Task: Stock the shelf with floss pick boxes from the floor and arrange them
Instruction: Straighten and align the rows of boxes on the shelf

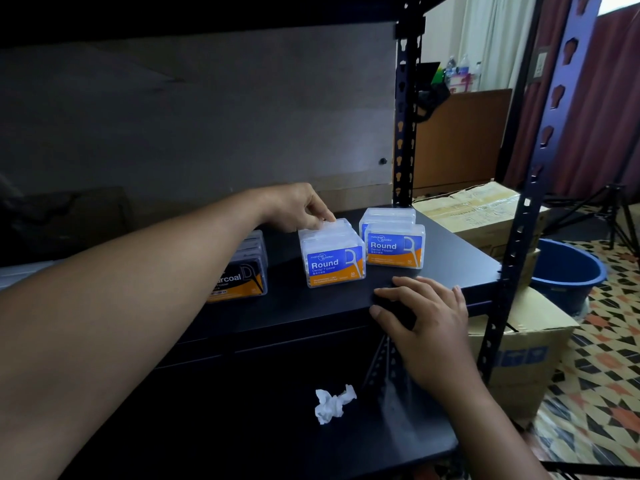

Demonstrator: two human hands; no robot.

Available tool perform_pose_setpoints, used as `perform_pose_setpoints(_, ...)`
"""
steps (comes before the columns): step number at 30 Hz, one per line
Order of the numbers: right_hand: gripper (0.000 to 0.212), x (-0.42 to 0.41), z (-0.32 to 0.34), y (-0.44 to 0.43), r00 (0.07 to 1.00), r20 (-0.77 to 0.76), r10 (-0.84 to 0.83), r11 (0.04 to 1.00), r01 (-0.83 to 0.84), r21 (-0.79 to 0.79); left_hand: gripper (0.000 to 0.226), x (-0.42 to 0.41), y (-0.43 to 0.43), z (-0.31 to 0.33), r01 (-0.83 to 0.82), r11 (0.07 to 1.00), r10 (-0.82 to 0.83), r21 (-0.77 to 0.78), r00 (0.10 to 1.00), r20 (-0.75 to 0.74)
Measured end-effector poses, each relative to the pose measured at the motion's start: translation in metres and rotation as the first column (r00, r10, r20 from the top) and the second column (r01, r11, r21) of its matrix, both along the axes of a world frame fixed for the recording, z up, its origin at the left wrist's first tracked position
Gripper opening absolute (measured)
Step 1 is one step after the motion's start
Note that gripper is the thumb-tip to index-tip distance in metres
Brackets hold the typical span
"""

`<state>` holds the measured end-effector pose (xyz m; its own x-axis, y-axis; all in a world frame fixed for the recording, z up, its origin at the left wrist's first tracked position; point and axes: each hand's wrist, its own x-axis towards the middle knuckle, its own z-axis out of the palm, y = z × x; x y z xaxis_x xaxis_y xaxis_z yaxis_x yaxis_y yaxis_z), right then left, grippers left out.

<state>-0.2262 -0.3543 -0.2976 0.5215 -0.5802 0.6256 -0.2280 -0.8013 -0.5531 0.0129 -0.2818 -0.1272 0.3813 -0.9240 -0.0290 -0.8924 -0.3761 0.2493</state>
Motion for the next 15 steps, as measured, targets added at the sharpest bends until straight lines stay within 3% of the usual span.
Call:
perform_pose_setpoints(6,0.024,0.0,0.0,0.0,1.0,-0.002,0.006,1.0,-0.006,-0.001,0.051,-0.005,0.012,0.011,0.017,0.997,-0.018,-0.078,1.0,-0.012)
perform_pose_setpoints(9,0.024,0.0,0.0,0.001,1.0,-0.006,0.004,1.0,-0.004,-0.004,0.081,-0.014,0.017,0.008,0.041,0.999,-0.041,-0.01,0.999,0.028)
perform_pose_setpoints(12,0.024,-0.001,0.001,0.001,1.0,-0.009,0.001,1.0,-0.001,0.002,0.106,-0.018,0.019,-0.002,0.062,0.994,-0.076,0.088,0.984,0.162)
perform_pose_setpoints(15,0.024,0.0,0.001,0.001,1.0,-0.008,0.0,1.0,0.0,0.005,0.114,-0.017,0.018,-0.012,0.06,0.992,-0.084,0.109,0.971,0.225)
